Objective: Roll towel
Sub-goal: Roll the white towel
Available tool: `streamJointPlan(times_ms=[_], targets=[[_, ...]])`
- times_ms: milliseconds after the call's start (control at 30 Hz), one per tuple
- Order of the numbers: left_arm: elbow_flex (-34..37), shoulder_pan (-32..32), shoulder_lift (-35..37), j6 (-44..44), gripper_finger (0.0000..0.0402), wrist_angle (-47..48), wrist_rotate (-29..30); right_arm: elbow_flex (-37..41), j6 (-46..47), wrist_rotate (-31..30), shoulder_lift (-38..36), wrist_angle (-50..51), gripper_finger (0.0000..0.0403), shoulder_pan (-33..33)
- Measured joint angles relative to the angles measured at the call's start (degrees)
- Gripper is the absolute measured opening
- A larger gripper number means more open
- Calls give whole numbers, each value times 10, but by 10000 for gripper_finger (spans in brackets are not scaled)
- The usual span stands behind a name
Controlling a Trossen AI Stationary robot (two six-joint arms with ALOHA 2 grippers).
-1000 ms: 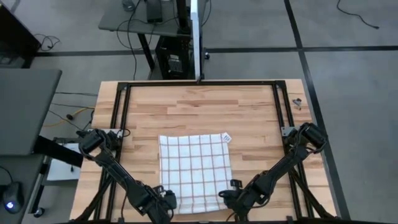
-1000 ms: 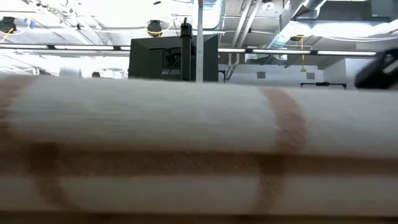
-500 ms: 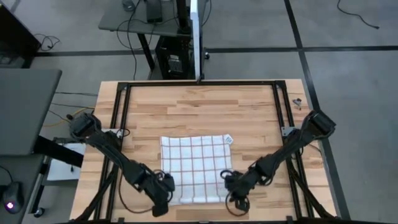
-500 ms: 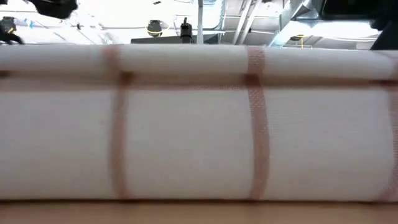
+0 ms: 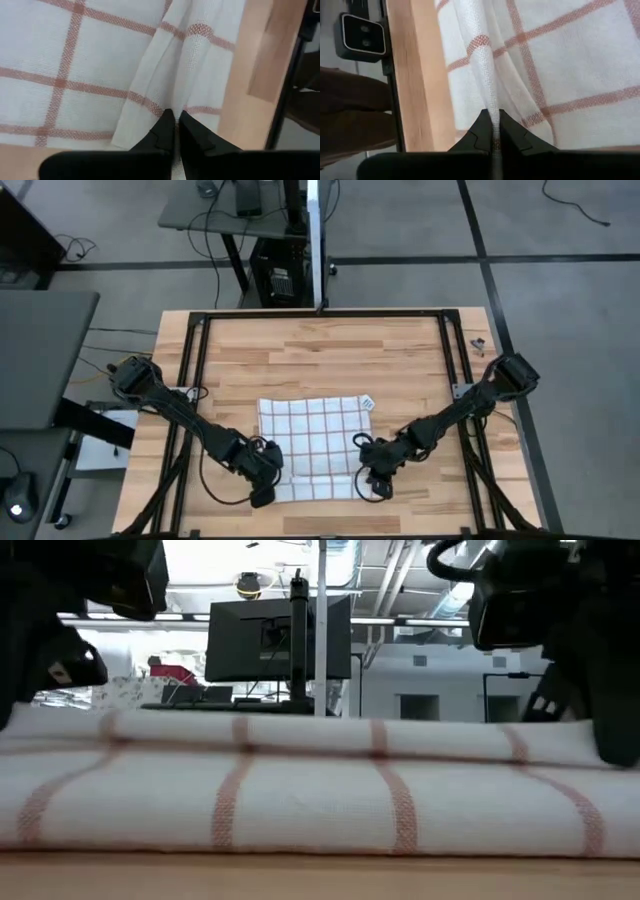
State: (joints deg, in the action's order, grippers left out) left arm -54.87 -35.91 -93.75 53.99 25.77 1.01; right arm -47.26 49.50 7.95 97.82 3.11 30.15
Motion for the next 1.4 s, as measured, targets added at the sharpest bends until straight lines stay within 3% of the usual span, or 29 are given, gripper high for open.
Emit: streamJointPlan(times_ms=[233,500,833,1100,1400], targets=[[1,10,-1,-5,10,9,8,1,0,-21,-3,41,43,-20],[-2,22,14,-36,82,17,5,1,-3,-24,-39,61,108,-46],[-54,40,30,-72,101,135,8,1,-33,-27,-123,154,175,-70],[-69,-1,32,-40,101,39,7,1,-80,-60,-131,21,179,-35],[-67,-41,-31,-16,101,43,67,1,-112,-178,-6,-82,158,17]])
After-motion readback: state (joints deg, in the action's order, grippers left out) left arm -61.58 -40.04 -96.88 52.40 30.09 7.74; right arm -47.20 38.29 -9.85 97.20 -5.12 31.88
